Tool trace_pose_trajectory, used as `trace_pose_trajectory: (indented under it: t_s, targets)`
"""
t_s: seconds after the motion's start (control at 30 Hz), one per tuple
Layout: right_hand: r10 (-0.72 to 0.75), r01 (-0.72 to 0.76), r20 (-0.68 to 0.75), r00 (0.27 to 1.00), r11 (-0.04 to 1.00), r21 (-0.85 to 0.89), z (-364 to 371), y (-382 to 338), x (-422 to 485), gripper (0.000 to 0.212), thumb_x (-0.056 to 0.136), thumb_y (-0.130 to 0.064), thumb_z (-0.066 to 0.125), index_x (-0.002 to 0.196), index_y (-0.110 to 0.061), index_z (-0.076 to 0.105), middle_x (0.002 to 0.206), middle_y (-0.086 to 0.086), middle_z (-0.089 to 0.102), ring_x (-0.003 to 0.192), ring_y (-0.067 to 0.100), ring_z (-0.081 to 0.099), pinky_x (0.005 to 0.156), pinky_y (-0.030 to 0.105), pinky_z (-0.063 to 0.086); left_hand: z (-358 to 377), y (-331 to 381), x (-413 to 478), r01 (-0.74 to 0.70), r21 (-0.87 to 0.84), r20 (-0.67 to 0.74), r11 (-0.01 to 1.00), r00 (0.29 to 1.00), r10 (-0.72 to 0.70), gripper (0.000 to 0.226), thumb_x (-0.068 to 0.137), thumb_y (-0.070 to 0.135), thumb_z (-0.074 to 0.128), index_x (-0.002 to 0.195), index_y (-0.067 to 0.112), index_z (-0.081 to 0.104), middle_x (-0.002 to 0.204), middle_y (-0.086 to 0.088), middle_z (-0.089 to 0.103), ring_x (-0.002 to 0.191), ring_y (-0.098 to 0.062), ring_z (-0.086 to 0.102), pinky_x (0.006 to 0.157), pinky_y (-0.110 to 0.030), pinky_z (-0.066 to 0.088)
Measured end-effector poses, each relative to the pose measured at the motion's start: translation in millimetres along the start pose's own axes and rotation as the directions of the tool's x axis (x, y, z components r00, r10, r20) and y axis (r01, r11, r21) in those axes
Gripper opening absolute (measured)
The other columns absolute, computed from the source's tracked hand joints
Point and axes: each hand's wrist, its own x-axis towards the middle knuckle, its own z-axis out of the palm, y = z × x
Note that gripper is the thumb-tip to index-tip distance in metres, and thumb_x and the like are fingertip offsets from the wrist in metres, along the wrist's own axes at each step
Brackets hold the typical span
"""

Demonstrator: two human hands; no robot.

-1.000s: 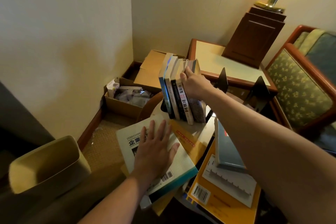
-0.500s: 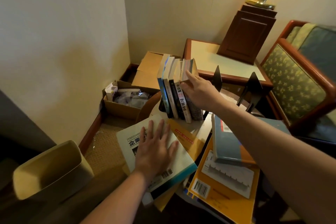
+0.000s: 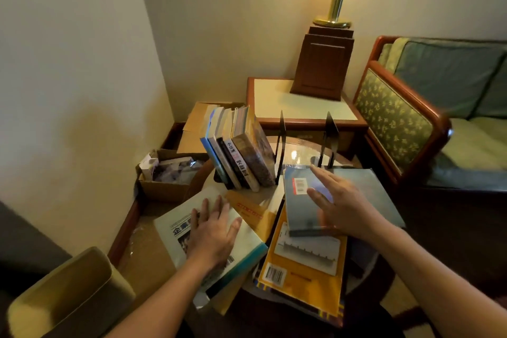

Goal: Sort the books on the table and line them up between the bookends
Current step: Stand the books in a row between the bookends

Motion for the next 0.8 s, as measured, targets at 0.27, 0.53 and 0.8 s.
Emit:
trace_pose_trajectory:
  t_s: [0.27,0.53,0.8]
  targets:
    - [0.161,-0.163,-0.047,0.986,0.986,-0.042,-15,56,-52,0.067,0.101,-0.048,0.045,0.158,-0.024,0.022,0.164,0.002,0.026,0.152,0.024,0.018,0.123,0.051,0.013,-15,75,-10,-0.078,-0.294,-0.023,0.953,0.997,0.075,0.059,0.098,0.063,0.012,0.153,0.047,0.000,0.104,-0.003,0.067,0.120,-0.031,0.056,0.113,-0.049,0.032]
    - [0.254,-0.258,-0.047,0.966,0.960,-0.110,-7,88,-64,0.064,0.100,-0.053,0.044,0.157,-0.028,0.027,0.166,0.007,0.014,0.153,0.032,0.007,0.120,0.057,0.013,0,133,-10,-0.050,-0.543,0.054,0.839,0.994,0.094,0.061,0.104,0.052,0.038,0.159,0.037,0.016,0.159,-0.002,0.038,0.142,-0.023,0.041,0.111,-0.035,0.039]
    - [0.383,-0.379,-0.038,0.923,0.921,0.086,-5,93,-60,0.066,0.098,-0.055,0.051,0.156,-0.034,0.028,0.168,0.001,0.005,0.144,0.039,0.030,0.110,0.055,0.038,6,159,-5,0.030,-0.376,0.121,0.926,0.992,0.017,0.063,0.104,0.052,0.036,0.159,0.044,0.006,0.162,0.003,0.032,0.147,-0.028,0.028,0.116,-0.049,0.022]
